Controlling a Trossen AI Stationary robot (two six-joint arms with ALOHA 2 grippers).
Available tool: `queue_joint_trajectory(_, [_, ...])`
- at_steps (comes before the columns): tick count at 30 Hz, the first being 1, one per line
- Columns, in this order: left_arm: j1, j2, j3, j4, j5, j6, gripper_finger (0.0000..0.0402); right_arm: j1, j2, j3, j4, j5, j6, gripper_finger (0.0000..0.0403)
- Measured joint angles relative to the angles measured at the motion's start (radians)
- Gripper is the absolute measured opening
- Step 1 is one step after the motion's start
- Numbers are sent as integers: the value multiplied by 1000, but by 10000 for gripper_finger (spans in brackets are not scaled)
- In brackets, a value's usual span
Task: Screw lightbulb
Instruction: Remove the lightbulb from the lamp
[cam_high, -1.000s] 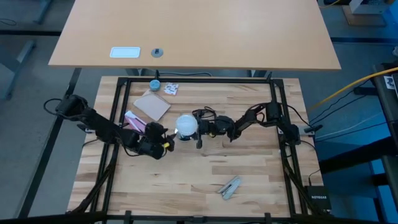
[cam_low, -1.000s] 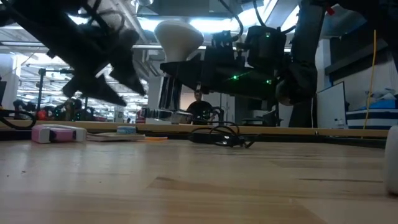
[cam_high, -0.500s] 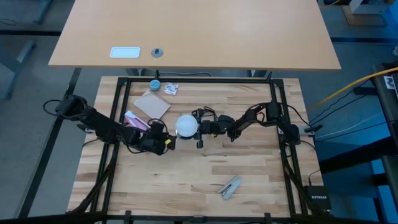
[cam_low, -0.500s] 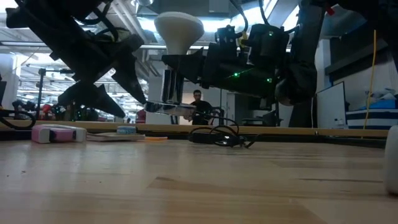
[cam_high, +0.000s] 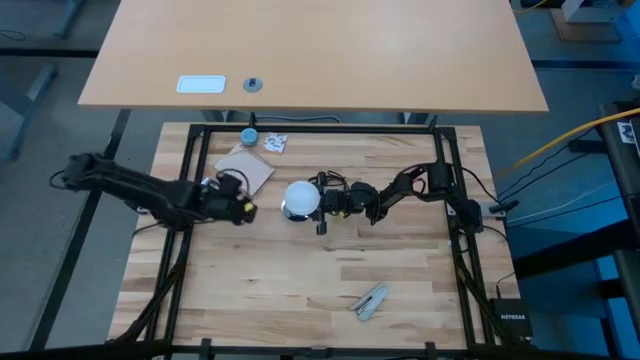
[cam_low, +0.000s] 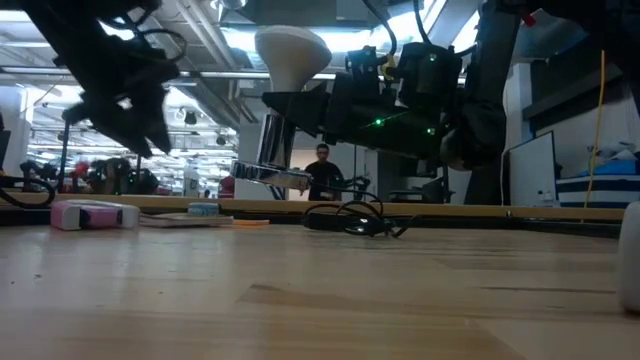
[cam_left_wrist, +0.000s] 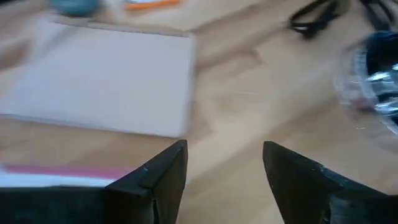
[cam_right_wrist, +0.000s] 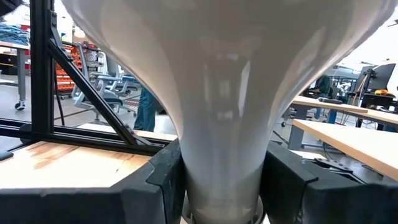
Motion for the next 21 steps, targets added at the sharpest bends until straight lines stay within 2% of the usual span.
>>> queue_joint_trajectory(3, [31, -110, -3, -113, 0, 12, 194, 0, 0, 0, 0, -1, 4, 166])
queue_joint_trajectory(7, [38, -246, -96, -36, 2, 12, 188, 0, 0, 0, 0, -1, 5, 166])
queue_joint_trajectory(10, [32, -322, -227, 186, 18, 11, 185, 0, 0, 0, 0, -1, 5, 166])
queue_joint_trajectory(16, [29, -339, -526, 901, 41, 9, 177, 2, 0, 0, 7, -9, 5, 166])
queue_joint_trajectory(18, [32, -335, -582, 1030, 41, 7, 175, 2, 0, 0, 14, -9, 5, 166])
queue_joint_trajectory(21, [33, -334, -602, 1084, 41, -32, 175, 2, 0, 0, 23, -9, 5, 166])
